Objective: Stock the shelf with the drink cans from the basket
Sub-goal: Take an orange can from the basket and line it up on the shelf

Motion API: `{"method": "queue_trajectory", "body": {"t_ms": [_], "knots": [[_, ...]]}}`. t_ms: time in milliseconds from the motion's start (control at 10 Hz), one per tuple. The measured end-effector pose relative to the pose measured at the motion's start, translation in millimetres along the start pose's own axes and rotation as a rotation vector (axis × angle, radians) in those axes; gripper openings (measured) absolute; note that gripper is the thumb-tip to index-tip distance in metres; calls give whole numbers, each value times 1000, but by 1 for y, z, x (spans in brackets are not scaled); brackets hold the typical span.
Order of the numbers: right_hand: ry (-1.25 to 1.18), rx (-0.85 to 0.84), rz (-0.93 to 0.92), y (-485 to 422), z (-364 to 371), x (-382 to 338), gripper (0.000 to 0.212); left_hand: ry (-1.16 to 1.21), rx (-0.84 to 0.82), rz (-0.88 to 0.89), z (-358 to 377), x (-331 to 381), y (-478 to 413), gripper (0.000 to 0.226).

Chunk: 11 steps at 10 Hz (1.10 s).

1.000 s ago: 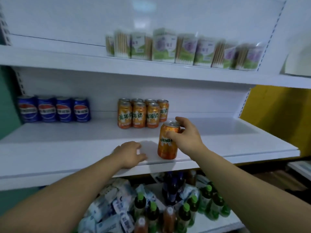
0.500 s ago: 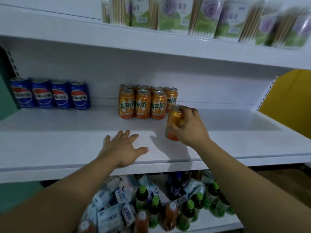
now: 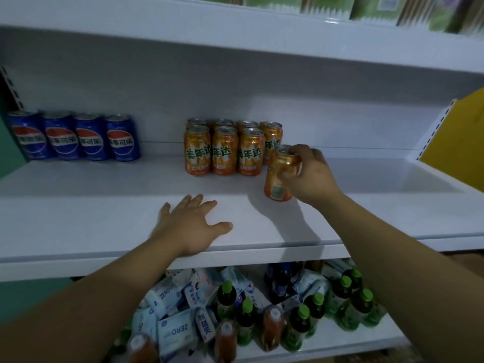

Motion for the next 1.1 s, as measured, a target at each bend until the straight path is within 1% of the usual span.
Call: {"method": "queue_trajectory", "body": {"t_ms": [100,200,300,400,500,600,700,900,1000,1100], "knots": [[12,32,-4,-6,6,-3,51,3,-7,-3,0,0,0,80],[-20,15,3,-13,11,-1,48,4,-2,-6,1,0,0,79],[-20,60,31,-10,12,4,75,-3,7,-8,1,0,-1,80],[42,89,-28,-8,19,7,82,6,8,-10,2,0,-1,79],[11,51,-49,-14,25,11,68,9,10,-12,2,0,-1,79],[-68,13,-12,-23,26,16,58,9,12,-13,2,-1,-2,79],[-65,35,66,-33,26,19,60,7,16,-14,2,-1,-3,80],[-90,46,100,-50,34,21,56,12,24,-15,4,0,-2,79],[-112,48,107,-57,44,25,60,15,25,-13,5,-1,-1,79],[-109,39,120,-60,50,27,70,13,32,-16,4,-1,-2,78]]}}
Point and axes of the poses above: each hand's wrist, its own y-axis away from the middle knuckle, its own z-axis out of the palm, x = y × z, the point moved 2 cm from there along -y, towards the middle knuckle, and after that the axes turned 12 degrees about -y, right-handed, at the moved point
